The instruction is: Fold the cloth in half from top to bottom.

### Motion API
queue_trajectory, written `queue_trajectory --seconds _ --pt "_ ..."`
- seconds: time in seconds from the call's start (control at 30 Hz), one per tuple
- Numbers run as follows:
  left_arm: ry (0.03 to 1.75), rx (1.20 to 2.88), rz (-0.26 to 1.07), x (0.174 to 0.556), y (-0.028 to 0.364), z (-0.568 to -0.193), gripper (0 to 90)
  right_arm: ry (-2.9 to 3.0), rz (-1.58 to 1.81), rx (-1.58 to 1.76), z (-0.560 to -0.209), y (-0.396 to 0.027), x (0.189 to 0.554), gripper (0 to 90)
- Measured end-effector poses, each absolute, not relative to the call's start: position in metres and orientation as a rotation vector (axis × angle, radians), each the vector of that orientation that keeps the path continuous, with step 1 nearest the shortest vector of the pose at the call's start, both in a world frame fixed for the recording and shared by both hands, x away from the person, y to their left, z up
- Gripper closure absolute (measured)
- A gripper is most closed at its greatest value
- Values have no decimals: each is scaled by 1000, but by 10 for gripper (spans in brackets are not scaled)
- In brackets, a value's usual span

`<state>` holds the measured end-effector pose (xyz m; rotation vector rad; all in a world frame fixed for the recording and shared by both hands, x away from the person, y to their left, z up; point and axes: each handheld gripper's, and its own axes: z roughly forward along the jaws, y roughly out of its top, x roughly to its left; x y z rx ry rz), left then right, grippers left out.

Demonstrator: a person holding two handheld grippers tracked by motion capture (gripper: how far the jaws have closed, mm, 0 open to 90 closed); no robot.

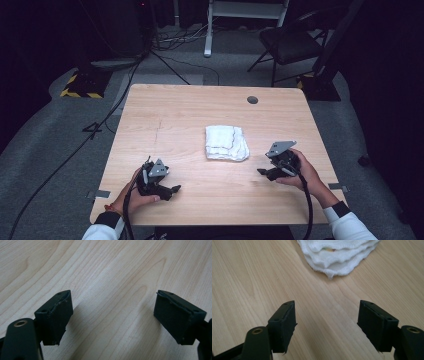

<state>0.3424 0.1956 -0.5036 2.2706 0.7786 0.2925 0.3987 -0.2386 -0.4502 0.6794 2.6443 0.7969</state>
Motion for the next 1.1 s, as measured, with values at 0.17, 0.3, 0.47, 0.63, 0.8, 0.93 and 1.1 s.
queue_trajectory --seconds 0.17,0.3,0.47,0.63,0.8,0.93,1.1 --pt "780 2270 294 342 195 -504 160 2645 789 692 -456 -251 389 312" --pt "780 2270 294 342 195 -504 160 2633 797 714 -460 -262 382 312" --pt "781 2270 294 342 195 -504 160 2621 786 728 -466 -273 373 312" --pt "783 2269 295 342 195 -504 160 2606 788 765 -472 -289 367 308" --pt "783 2269 295 342 195 -504 160 2576 830 821 -476 -307 362 305" --pt "780 2270 296 342 195 -504 160 2565 861 874 -482 -322 358 301" --pt "781 2270 297 342 195 -504 160 2533 911 941 -487 -340 354 291"
